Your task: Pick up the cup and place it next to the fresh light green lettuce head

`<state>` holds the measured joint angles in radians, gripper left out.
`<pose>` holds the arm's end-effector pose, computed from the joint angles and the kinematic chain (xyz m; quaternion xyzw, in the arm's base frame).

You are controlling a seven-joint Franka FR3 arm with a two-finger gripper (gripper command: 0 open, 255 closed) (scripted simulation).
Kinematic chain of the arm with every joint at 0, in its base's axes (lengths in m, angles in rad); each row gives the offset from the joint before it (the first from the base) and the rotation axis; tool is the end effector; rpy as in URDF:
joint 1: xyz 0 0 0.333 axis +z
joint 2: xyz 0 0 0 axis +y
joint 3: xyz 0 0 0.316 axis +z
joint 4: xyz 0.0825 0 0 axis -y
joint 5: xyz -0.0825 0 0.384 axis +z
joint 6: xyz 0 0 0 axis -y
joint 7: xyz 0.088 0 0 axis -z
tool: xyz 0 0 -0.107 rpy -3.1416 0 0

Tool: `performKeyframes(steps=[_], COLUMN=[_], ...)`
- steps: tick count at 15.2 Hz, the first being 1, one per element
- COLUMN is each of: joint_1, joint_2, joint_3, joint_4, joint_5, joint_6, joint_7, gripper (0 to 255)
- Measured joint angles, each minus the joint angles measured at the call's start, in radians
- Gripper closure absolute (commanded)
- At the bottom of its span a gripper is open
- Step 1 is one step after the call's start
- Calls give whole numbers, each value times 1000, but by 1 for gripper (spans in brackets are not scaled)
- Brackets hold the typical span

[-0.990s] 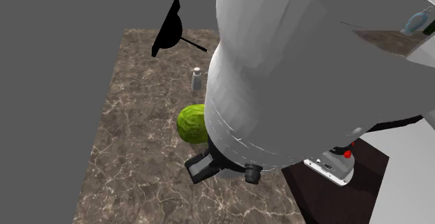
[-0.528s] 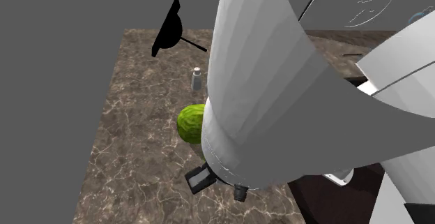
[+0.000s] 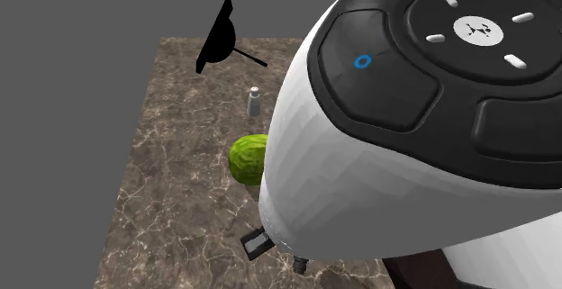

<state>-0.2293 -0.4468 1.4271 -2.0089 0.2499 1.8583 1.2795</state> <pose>0.1256 0.5195 0.4581 0.9896 -0.0963 0.0860 0.0632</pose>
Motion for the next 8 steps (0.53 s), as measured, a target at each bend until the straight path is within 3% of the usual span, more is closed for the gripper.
performKeyframes(steps=[8], joint_1=[-59], joint_2=[-3], joint_3=[89], joint_4=[-72], joint_5=[19], joint_6=[102], joint_7=[3], gripper=[255])
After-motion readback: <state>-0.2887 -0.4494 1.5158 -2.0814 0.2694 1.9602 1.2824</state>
